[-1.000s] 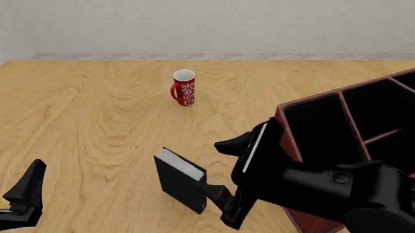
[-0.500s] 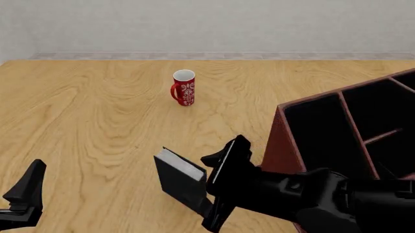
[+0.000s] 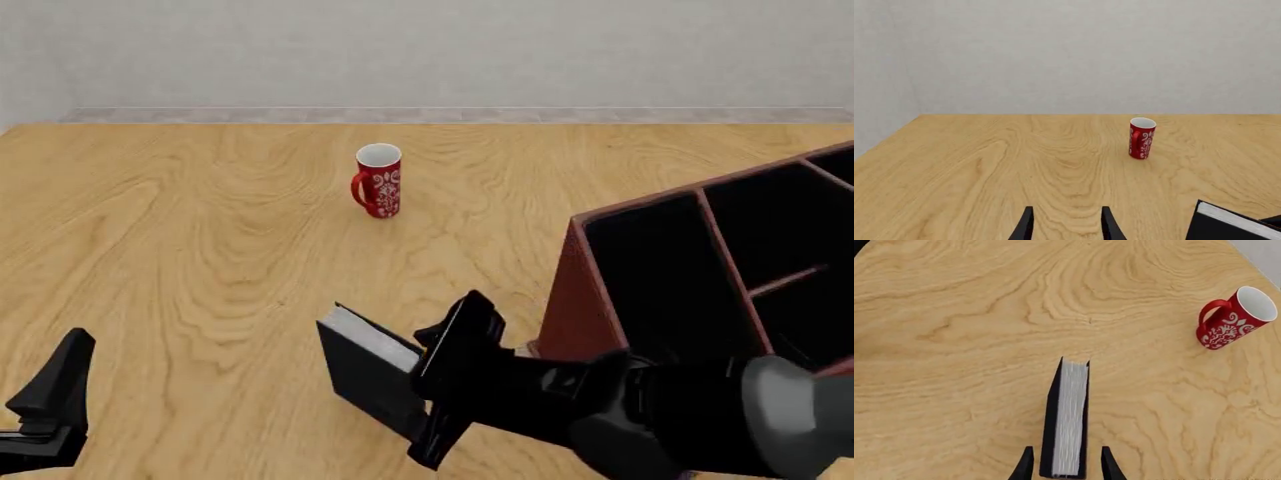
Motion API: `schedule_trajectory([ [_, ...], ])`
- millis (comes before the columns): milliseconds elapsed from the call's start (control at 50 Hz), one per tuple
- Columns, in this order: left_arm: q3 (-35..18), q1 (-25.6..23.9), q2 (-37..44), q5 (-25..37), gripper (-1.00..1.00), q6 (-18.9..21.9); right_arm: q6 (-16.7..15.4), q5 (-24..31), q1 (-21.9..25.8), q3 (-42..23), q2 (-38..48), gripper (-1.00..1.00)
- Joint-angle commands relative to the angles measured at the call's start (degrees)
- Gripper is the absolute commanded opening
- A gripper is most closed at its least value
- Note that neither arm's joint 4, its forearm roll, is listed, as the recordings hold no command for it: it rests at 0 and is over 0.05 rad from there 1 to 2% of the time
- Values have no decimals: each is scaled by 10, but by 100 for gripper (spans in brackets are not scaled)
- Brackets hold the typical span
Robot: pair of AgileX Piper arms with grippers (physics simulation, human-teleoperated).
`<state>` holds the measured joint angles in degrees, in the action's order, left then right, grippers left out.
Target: Pick up the book and place it in the left compartment of the caddy.
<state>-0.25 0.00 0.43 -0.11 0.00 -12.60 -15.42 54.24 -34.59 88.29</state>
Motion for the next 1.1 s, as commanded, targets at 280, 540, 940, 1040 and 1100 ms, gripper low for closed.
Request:
schedule_trajectory([
  [280,0,0,0,0,100,0,-5,4,-12,2,-25,-100],
  [540,0,0,0,0,100,0,-9,80,-16,-12,-142,-100],
  [940,0,0,0,0,100,0,20,195,-17,-23,-291,-100],
  [1040,0,0,0,0,100,0,25,237,-19,-30,-340,-100],
  [1100,0,0,0,0,100,0,25,257,-20,-33,-363,-100],
])
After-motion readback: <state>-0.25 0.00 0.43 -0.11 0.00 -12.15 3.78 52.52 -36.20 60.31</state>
